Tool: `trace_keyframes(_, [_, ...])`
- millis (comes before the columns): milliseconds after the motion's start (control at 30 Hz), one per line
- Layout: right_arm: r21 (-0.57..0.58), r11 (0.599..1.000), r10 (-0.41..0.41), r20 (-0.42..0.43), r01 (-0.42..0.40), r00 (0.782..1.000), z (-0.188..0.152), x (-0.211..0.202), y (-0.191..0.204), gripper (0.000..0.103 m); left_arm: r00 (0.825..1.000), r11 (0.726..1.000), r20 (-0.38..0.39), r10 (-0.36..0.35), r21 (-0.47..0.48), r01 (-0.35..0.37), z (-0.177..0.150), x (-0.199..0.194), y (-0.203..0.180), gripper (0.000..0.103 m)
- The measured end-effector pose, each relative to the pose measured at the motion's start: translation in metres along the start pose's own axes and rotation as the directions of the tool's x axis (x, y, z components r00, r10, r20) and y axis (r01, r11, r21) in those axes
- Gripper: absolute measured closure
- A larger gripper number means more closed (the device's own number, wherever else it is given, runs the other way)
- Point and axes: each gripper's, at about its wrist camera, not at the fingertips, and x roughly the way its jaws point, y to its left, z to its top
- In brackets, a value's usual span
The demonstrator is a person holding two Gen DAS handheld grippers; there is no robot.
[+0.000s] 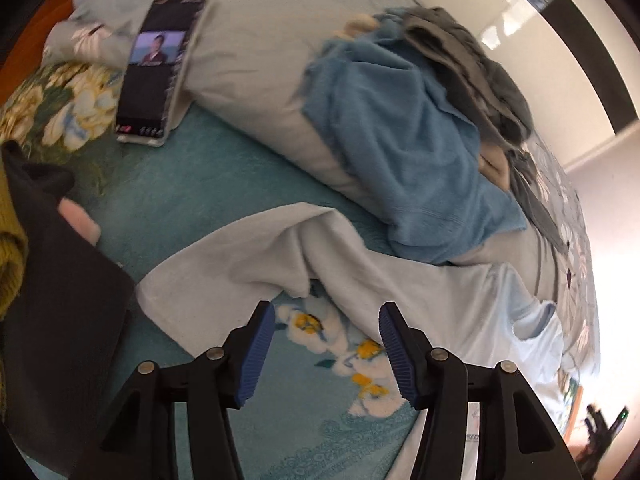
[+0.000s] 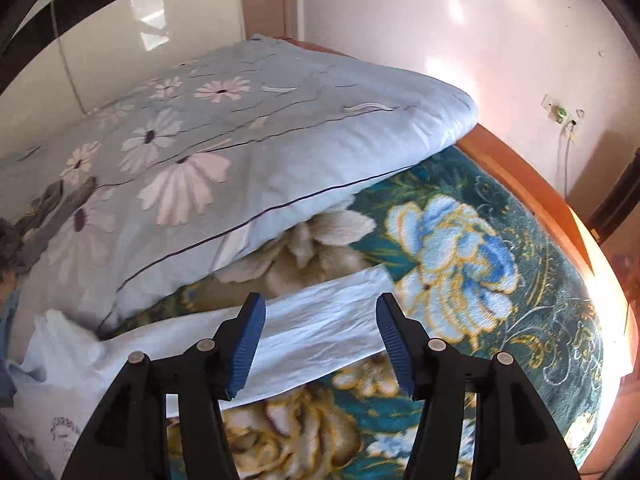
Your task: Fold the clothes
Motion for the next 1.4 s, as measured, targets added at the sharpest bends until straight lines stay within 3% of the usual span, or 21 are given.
trace_keyframes(133, [-0.073,0.988,0.135,-0.061,-0.140,0.989,-0.038,-0.023,0.058,0.044,0.999,0.990,-0.031,0.026,-0.137,-0.030,0.005,0.002,0.038,0.045])
trace_keyframes(200, [-0.120,0.973,0.185,-0.116,-0.199,0.976,-0.061,-0.026,0.091,0.044,0.995,0.992,-0.006,0.096,-0.080,-0.096,0.005,-0.006,0.035,0.044])
trace_keyframes(333, [-0.192,0.938,0.250,-0.206,-0.290,0.946,-0.098,-0.023,0.156,0.044,0.968,0.977,-0.134,0.211,-0.009,-0.214,-0.005,0.020,0.031,0.042])
trace_keyframes(467, [-0.225,0.905,0.307,-0.244,-0.362,0.920,-0.113,-0.023,0.207,0.044,0.959,0.953,-0.150,0.241,-0.149,-0.263,-0.019,0.046,0.053,0.042])
trace_keyframes(567, [-0.249,0.884,0.340,-0.240,-0.396,0.909,-0.114,-0.032,0.233,0.044,0.964,0.940,-0.144,0.223,-0.231,-0.252,-0.026,0.060,0.066,0.044])
trace_keyframes(667, [-0.306,0.864,0.338,-0.235,-0.400,0.911,-0.111,-0.042,0.248,0.044,0.985,0.943,-0.060,0.159,-0.288,-0.169,-0.028,0.054,0.069,0.045])
trace_keyframes(700, [-0.325,0.858,0.334,-0.236,-0.398,0.913,-0.111,-0.044,0.252,0.044,0.990,0.943,-0.036,0.138,-0.301,-0.142,-0.027,0.053,0.070,0.053])
trace_keyframes(733, [-0.342,0.853,0.328,-0.237,-0.395,0.914,-0.112,-0.046,0.256,0.044,0.991,0.940,-0.025,0.135,-0.313,-0.136,-0.027,0.053,0.072,0.064])
trace_keyframes(767, [-0.358,0.847,0.325,-0.237,-0.394,0.915,-0.113,-0.048,0.259,0.044,0.991,0.936,-0.015,0.134,-0.325,-0.132,-0.026,0.053,0.074,0.098])
trace_keyframes(867, [-0.386,0.835,0.319,-0.241,-0.392,0.916,-0.118,-0.050,0.263,0.044,0.983,0.930,0.038,0.178,-0.333,-0.156,-0.022,0.042,0.076,0.099])
trace_keyframes(1033, [-0.395,0.835,0.299,-0.259,-0.383,0.919,-0.124,-0.046,0.261,0.044,0.969,0.956,0.176,0.174,-0.268,-0.123,0.003,-0.005,0.065,0.099])
trace_keyframes(1167, [-0.363,0.848,0.301,-0.271,-0.387,0.914,-0.127,-0.040,0.255,0.044,0.943,0.949,0.208,0.261,-0.233,-0.212,0.025,-0.016,0.071,0.099])
trace_keyframes(1267, [-0.353,0.850,0.303,-0.277,-0.390,0.912,-0.128,-0.038,0.254,0.044,0.951,0.944,0.172,0.256,-0.257,-0.207,0.047,-0.013,0.081,0.099])
trace_keyframes(1400, [-0.344,0.852,0.310,-0.276,-0.395,0.910,-0.129,-0.037,0.250,0.044,0.953,0.973,0.224,0.205,-0.153,-0.173,0.037,-0.036,0.055,0.099])
